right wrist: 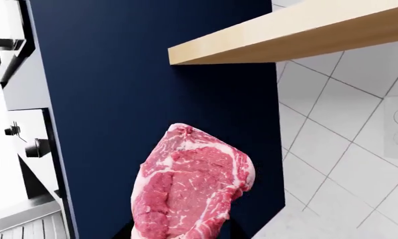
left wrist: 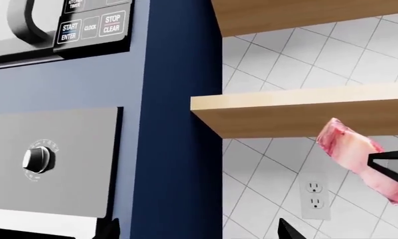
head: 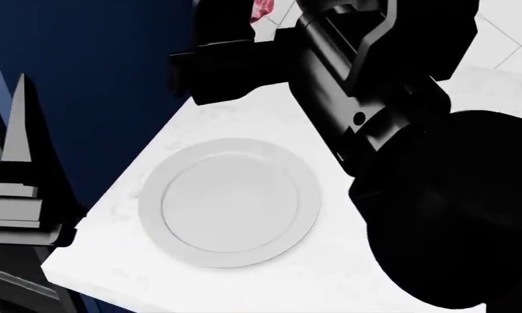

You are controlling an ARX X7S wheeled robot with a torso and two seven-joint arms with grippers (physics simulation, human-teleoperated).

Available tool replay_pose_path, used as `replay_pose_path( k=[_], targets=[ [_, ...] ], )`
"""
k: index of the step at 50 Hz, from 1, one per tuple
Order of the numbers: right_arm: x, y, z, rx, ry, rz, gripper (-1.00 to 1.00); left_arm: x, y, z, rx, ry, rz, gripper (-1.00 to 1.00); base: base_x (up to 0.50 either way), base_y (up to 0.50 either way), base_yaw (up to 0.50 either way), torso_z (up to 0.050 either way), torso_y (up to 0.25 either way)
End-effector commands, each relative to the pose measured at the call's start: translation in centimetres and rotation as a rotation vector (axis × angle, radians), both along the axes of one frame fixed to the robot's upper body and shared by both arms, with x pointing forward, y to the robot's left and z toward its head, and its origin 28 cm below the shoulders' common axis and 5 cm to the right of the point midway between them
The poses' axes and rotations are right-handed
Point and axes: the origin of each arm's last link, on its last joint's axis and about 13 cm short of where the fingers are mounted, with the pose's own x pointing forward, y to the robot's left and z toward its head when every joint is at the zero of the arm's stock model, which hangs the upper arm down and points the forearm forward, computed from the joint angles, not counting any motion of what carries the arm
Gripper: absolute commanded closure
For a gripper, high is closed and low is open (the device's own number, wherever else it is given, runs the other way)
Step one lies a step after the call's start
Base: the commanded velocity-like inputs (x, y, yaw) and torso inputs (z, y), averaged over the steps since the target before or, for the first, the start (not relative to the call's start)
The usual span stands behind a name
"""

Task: Pick the steak from the top rack in the oven and place it on the plate on the counter.

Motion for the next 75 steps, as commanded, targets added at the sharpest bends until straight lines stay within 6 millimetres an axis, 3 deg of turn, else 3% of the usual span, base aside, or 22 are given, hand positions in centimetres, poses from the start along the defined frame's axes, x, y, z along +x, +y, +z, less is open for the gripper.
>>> replay_pose_path(
  k=[1, 52, 72, 75],
  targets=[
    [-0.1, 0.0, -0.1, -0.022, -0.028, 0.008, 1.0, 0.0, 0.0, -0.1, -0.001, 0.002, -0.003, -1.0, 0.0, 0.0, 0.0, 0.0, 0.0],
    [0.4, -0.1, -0.4, -0.013, -0.019, -0.024, 1.0, 0.2, 0.0, -0.2, 0.003, 0.002, -0.003, -1.0, 0.12, 0.03, 0.0, 0.0, 0.001],
    [0.5, 0.3, -1.5, -0.047, 0.008, -0.006, 1.0, 0.0, -0.2, 0.0, -0.007, -0.011, -0.02, -1.0, 0.07, 0.02, 0.0, 0.0, 0.0],
    [0.5, 0.2, -1.6, -0.047, 0.008, -0.007, 1.0, -0.1, -0.5, 0.0, 0.055, -0.03, -0.032, -1.0, 0.0, 0.0, 0.0, 0.0, 0.0]
  ],
)
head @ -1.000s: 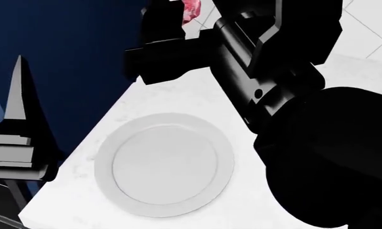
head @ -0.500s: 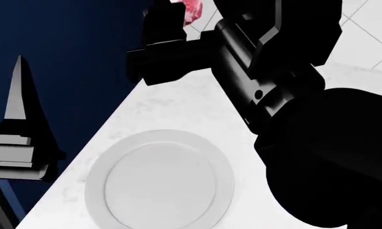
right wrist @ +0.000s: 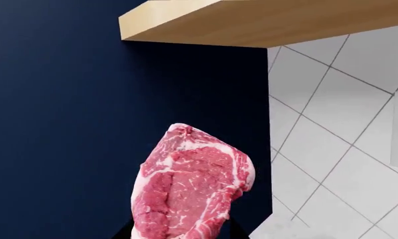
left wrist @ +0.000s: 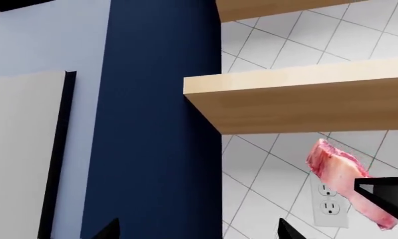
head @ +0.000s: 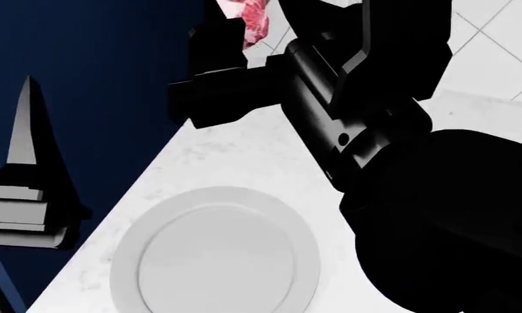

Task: Pick the steak from the top rack in the oven and place it on the plate on the counter.

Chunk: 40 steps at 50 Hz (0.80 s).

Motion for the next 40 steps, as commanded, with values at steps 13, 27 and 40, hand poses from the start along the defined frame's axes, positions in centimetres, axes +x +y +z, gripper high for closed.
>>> replay_pose_path(
  k=[13, 27, 40],
  targets=[
    [0.0, 0.1, -1.1, -0.003, 0.018, 0.003, 1.0, -0.4, -0.4, 0.2, 0.048, -0.043, -0.021, -1.0, 0.0, 0.0, 0.0, 0.001, -0.081],
    [-0.3, 0.3, -4.9, -0.015, 0.121, 0.008, 1.0, -0.5, -0.4, 0.3, 0.018, -0.053, -0.032, -1.0, 0.0, 0.0, 0.0, 0.001, -0.031],
    [-0.4, 0.2, -4.9, -0.016, 0.126, 0.013, 1.0, -1.2, -1.1, 1.1, 0.033, -0.089, -0.088, -1.0, 0.0, 0.0, 0.0, 0.0, 0.0]
  ],
)
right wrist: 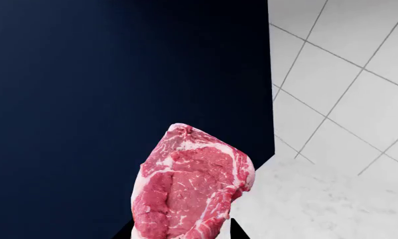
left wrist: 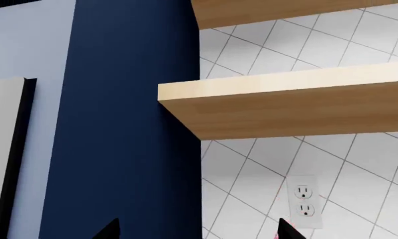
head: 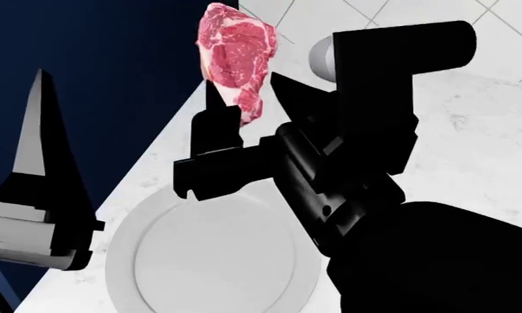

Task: Pick the steak from the top rack in the oven and place it on the plate on the counter.

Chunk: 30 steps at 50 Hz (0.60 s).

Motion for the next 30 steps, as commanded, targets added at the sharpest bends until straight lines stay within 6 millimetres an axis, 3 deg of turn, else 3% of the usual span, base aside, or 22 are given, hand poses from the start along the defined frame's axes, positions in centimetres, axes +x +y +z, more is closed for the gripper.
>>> replay_pose_path(
  k=[1, 12, 30],
  targets=[
    [-0.1, 0.0, -0.6, -0.003, 0.006, 0.003, 1.0, -0.3, -0.2, 0.3, 0.003, -0.015, -0.019, -1.0, 0.0, 0.0, 0.0, 0.0, 0.0],
    [-0.4, 0.2, -3.9, -0.006, 0.11, 0.012, 1.0, -0.3, -0.2, 0.2, -0.001, -0.015, -0.016, -1.0, 0.0, 0.0, 0.0, 0.0, 0.0],
    [-1.0, 0.4, -5.4, -0.006, 0.278, 0.03, 1.0, -0.2, -0.2, 0.0, -0.006, -0.008, -0.026, -1.0, 0.0, 0.0, 0.0, 0.0, 0.0]
  ],
)
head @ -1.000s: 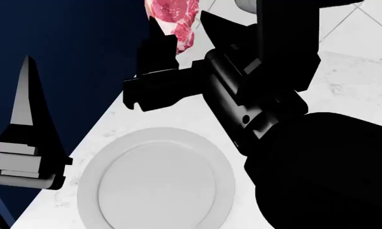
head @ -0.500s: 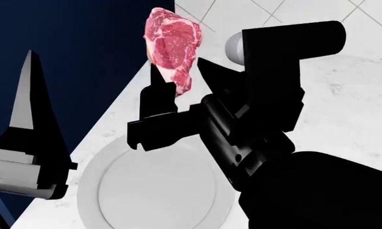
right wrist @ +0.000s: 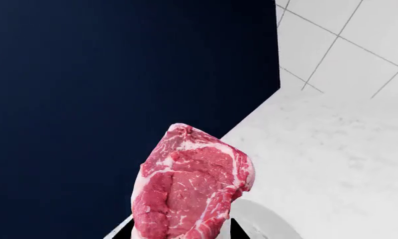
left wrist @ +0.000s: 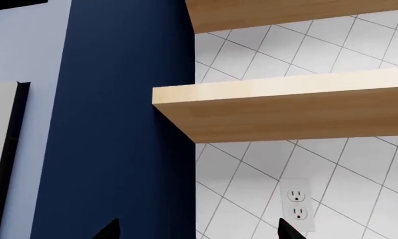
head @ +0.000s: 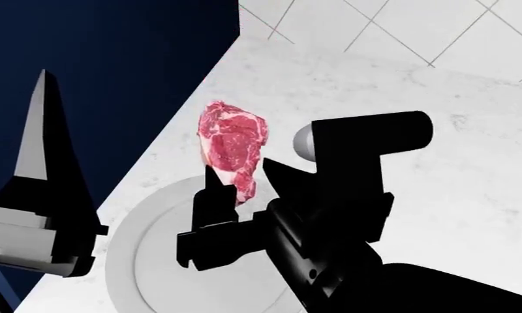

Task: Pick the steak from the top rack in the oven and place it on the plate on the counter.

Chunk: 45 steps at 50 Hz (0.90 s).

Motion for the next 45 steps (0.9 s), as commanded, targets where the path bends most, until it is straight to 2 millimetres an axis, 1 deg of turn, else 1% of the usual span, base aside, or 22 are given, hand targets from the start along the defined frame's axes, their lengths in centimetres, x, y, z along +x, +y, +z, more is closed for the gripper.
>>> replay_pose_path(
  k=[1, 11, 20, 29, 45],
  targets=[
    [-0.3, 0.1, -0.9, 0.0, 0.089, 0.013, 1.0, 0.0, 0.0, -0.1, -0.004, 0.003, -0.005, -1.0, 0.0, 0.0, 0.0, 0.0, 0.0],
    [-0.4, 0.3, -1.1, 0.029, 0.158, 0.022, 1.0, 0.1, -0.1, -0.3, -0.003, 0.006, -0.004, -1.0, 0.0, 0.0, 0.0, 0.0, 0.0],
    [-0.8, 0.3, -2.0, 0.018, 0.206, 0.025, 1.0, 0.1, -0.1, -0.4, -0.005, 0.007, -0.003, -1.0, 0.0, 0.0, 0.0, 0.0, 0.0],
    [-1.1, 0.2, -1.9, -0.008, 0.22, 0.031, 1.0, 0.1, -0.2, -0.4, -0.006, 0.008, -0.003, -1.0, 0.0, 0.0, 0.0, 0.0, 0.002],
    [-1.5, 0.4, -3.0, -0.04, 0.263, 0.05, 1.0, 0.2, -0.1, -0.5, -0.007, 0.008, -0.003, -1.0, 0.0, 0.0, 0.0, 0.0, 0.0]
  ],
)
